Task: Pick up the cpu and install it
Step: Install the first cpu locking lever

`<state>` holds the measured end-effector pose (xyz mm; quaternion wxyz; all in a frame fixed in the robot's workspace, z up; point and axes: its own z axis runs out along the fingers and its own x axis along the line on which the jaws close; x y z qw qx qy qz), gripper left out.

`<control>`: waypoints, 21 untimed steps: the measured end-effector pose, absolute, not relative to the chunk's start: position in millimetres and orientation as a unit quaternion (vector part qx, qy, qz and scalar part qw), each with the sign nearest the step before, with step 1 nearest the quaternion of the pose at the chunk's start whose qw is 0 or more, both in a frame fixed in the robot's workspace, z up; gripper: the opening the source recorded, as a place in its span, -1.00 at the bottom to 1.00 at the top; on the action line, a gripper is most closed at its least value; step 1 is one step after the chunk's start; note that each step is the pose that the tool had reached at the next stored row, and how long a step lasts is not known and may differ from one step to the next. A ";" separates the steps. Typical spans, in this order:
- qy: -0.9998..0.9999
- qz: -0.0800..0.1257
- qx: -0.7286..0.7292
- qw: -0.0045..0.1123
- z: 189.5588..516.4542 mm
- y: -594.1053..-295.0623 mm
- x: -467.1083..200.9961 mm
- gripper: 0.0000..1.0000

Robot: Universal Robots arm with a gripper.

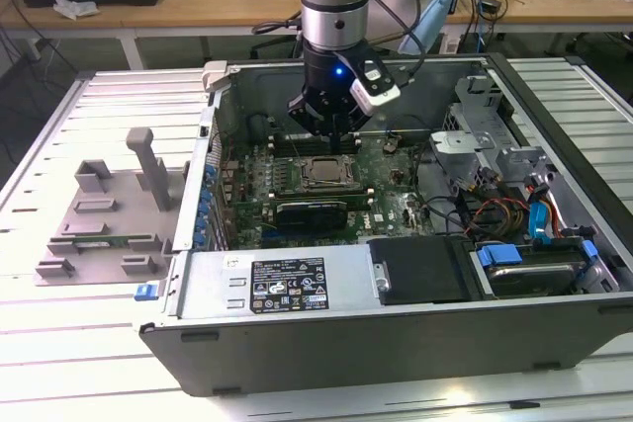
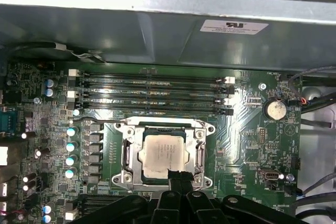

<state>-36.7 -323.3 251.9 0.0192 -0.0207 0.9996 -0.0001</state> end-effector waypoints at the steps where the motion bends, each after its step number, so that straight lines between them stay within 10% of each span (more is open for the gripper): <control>1: 1.000 0.000 -0.021 0.019 251.9 -322.9 -37.4 -0.79; 21: 1.000 0.000 -0.021 0.019 251.8 -308.5 -123.1 -0.79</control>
